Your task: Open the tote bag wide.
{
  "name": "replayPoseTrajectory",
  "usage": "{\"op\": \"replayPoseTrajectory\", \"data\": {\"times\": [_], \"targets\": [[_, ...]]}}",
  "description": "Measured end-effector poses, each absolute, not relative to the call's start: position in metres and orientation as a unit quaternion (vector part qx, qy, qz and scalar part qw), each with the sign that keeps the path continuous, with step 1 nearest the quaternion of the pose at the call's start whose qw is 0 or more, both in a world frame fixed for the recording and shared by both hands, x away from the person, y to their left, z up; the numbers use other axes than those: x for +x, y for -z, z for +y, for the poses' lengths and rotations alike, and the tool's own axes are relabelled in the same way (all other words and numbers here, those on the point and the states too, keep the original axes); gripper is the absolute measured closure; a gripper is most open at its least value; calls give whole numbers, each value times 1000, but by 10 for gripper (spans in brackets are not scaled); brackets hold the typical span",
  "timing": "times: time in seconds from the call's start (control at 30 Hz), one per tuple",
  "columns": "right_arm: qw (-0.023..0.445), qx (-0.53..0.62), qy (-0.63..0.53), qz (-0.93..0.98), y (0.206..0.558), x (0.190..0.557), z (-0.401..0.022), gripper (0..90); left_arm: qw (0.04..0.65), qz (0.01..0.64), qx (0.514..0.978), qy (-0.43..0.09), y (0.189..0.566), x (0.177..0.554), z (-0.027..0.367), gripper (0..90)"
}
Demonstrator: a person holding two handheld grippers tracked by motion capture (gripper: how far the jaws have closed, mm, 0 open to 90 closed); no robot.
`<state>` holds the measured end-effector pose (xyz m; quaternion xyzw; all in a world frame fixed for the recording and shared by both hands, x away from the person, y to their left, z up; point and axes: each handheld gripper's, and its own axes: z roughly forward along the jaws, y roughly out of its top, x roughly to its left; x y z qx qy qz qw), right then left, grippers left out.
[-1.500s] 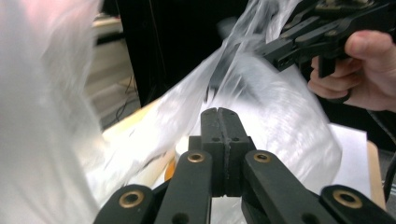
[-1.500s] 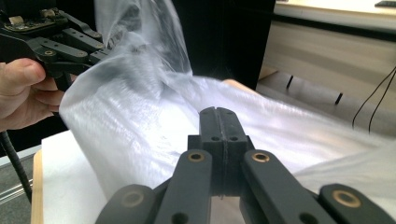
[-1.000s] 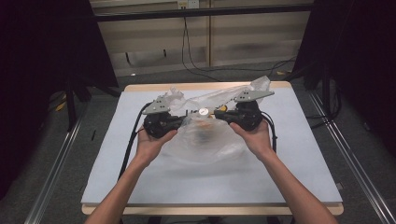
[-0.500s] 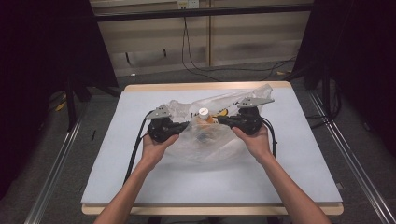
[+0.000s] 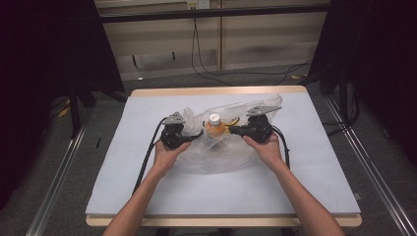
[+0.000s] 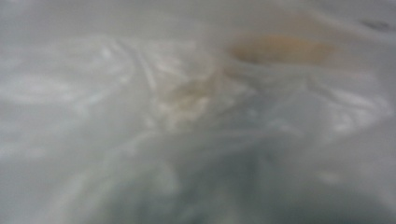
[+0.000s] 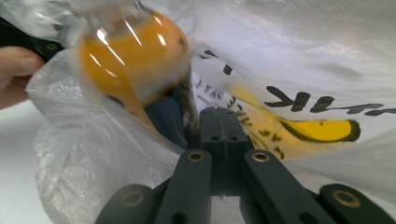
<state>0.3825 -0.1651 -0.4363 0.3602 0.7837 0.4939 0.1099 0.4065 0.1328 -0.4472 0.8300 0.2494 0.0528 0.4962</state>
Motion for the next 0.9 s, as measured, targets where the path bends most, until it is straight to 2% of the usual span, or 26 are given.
{"op": "replayPoseTrajectory", "data": {"times": [0.13,0.53,0.9], "targets": [[110,370,-464,798,446,387,-167,900,469,250,845,-55,452,406,130,900],[73,374,-399,834,489,384,-172,900,410,276,868,-53,477,412,137,900],[67,374,-368,849,482,381,-181,900,350,284,889,-77,477,409,153,900]]}}
